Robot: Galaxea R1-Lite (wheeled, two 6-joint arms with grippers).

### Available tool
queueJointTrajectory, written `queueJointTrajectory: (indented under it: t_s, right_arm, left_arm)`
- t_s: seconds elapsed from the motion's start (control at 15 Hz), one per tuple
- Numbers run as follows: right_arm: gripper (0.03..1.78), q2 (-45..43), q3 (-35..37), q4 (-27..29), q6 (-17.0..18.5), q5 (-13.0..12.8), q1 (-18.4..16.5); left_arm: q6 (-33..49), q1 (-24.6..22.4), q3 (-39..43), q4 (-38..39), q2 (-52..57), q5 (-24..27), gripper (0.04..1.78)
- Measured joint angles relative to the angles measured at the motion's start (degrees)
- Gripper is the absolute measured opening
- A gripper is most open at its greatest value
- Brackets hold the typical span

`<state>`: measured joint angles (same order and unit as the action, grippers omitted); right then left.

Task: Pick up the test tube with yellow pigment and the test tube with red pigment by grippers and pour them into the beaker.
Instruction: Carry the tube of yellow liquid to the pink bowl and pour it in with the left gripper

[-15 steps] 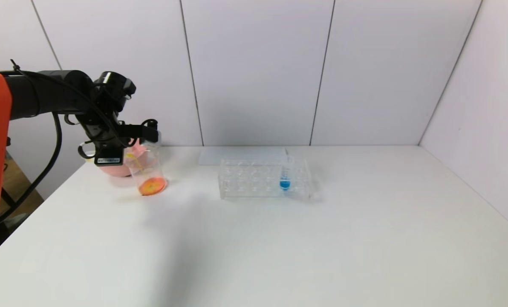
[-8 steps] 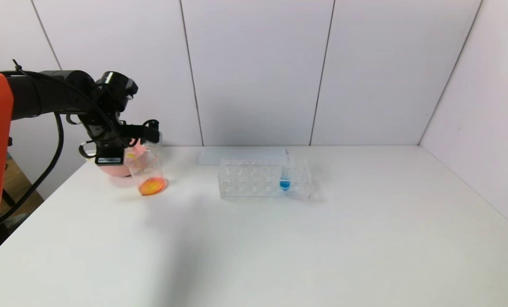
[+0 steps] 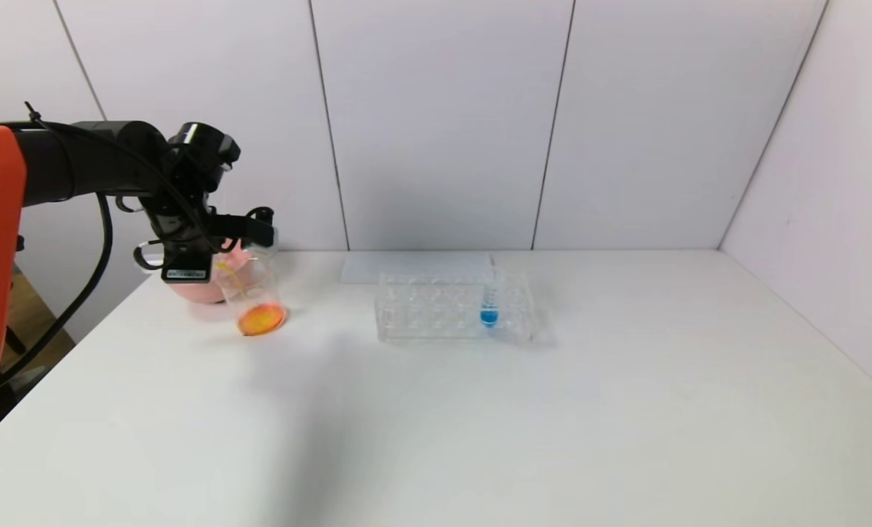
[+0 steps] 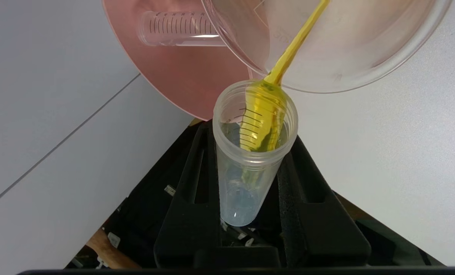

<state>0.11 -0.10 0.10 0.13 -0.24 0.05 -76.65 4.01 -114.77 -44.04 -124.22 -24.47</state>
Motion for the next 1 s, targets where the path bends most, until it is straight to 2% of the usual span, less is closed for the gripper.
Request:
queueJointTrajectory:
  t_s: [1.0]
  right_arm:
    - [1.70, 0.00, 0.05, 0.00, 0.02, -0.02, 0.00]
  left_arm:
    - [-1.05, 1.33, 0.00, 0.78, 0.00, -2.54, 0.44]
